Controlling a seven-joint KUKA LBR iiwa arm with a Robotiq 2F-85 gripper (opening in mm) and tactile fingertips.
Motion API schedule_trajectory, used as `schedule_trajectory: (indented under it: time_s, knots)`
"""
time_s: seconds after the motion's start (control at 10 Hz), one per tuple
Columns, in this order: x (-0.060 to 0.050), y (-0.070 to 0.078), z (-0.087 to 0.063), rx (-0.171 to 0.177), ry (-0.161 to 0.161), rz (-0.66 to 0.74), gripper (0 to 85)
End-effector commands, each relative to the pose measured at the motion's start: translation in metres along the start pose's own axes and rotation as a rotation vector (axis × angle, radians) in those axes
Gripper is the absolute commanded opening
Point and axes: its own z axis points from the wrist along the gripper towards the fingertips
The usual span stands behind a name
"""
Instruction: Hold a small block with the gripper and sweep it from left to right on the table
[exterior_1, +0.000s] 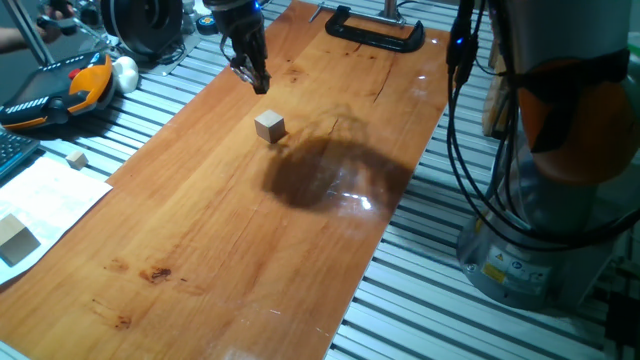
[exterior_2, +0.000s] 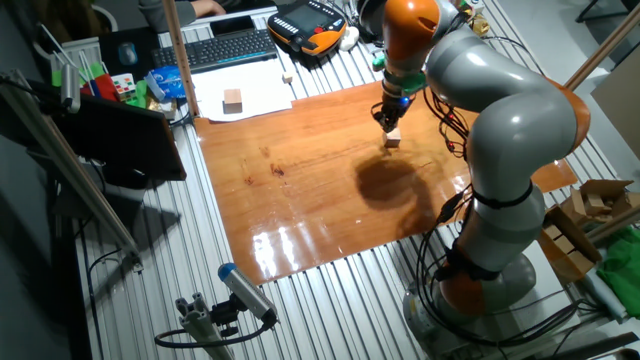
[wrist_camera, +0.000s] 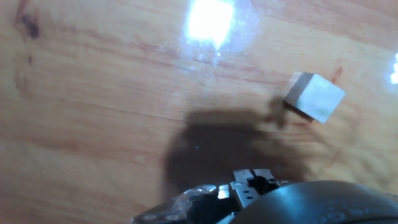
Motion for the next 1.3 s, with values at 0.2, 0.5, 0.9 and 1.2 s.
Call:
schedule_trajectory:
  time_s: [0.2,0.5,0.9,1.2]
  knots:
    - [0.0,0.0,0.0,0.037,0.045,0.11,0.7]
    - [0.0,0.0,0.0,-0.072,0.021,0.147,0.7]
    - [-0.001,-0.002,0.001,0.037,-0.018,0.173,47.3]
    - [-0.007,-0.017,0.01,0.054,-0.036,0.188,64.0]
